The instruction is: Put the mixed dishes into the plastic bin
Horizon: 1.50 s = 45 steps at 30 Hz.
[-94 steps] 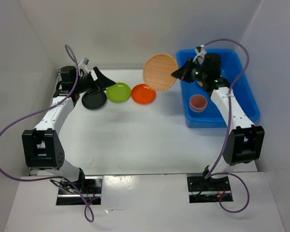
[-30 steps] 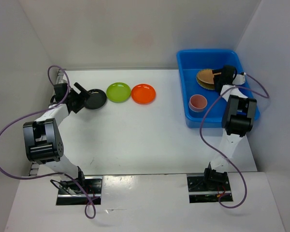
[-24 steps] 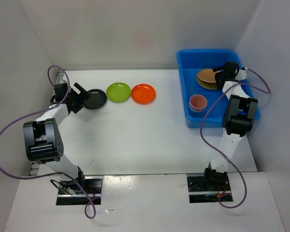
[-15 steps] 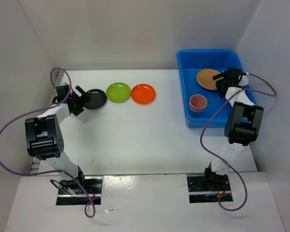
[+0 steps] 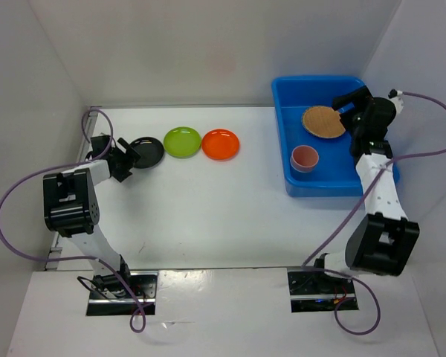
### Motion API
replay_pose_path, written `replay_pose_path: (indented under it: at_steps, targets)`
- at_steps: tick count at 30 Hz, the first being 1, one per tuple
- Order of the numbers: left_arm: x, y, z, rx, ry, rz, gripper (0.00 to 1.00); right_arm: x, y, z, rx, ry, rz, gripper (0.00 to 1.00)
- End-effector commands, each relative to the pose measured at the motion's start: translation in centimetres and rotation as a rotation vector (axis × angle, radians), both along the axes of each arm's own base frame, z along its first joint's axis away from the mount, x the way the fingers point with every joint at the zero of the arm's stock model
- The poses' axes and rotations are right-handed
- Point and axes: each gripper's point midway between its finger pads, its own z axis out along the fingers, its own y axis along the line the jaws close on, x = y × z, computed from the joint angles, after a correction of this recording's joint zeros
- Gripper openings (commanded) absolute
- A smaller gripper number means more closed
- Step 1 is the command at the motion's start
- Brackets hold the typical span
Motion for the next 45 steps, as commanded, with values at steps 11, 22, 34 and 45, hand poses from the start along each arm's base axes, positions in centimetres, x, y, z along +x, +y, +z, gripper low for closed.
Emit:
replay_pose_path:
  at_steps: [11,22,34,45]
  targets:
    - [1.7,3.0,-2.2,0.016,-0.003,0.282,0.77,-3.8,12.5,10.5,-0.205,-0.295,0.387,0.97]
    - [3.5,1.8,-3.2,-0.074,0.008,0.257,0.34,-7.2,16.9,14.3,-0.239,-0.386,0.521,0.97]
    - [3.1,-0.4,9.8,-0.065,-0.248,0.082,0.00,-7.6,27.2,12.2,-0.203,-0.350,0.964,0.99]
    - [-2.1,-11.8,25.3,-0.147,-0.525,-0.604,0.00,-9.0,35.5,9.5,-0.087,-0.294,1.281,0.99]
